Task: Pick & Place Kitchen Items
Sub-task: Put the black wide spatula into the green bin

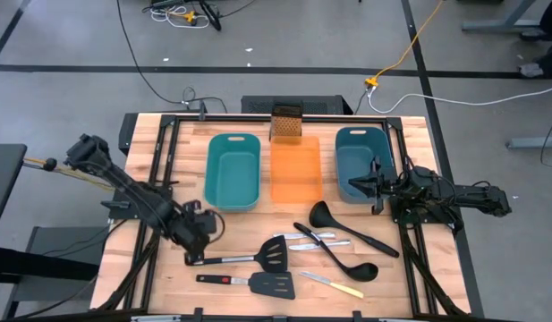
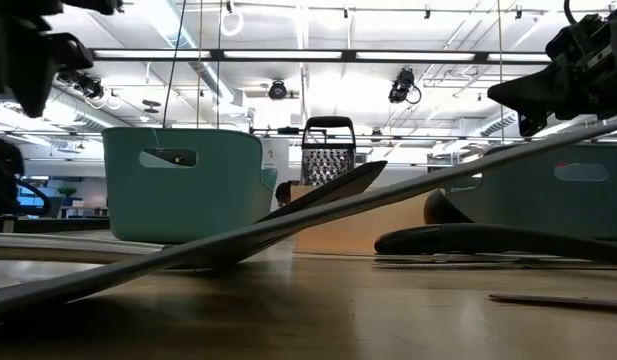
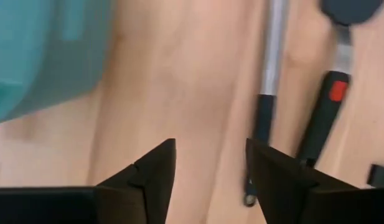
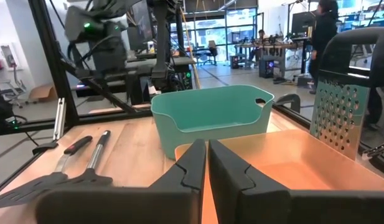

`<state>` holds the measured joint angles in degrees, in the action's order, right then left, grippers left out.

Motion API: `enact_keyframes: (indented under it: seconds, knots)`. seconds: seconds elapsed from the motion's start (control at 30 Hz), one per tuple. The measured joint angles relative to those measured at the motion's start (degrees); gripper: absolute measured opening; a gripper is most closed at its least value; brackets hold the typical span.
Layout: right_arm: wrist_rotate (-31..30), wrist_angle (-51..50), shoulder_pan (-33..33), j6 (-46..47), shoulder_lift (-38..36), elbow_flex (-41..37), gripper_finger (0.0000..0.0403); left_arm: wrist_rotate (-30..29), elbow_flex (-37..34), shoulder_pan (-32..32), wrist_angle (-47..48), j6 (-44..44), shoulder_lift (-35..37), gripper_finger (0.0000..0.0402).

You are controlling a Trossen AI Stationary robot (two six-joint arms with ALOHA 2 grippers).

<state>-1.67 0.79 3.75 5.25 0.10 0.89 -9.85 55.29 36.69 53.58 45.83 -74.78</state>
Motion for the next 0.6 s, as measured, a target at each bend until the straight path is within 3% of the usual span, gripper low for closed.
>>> enact_keyframes:
  seconds: [0.6]
  knots:
    - [0.15,0.0,0.0,0.27,0.04,0.01,0.0029,3.18,0.0,5.38,-11.65,0.0,-15.19,0.0232]
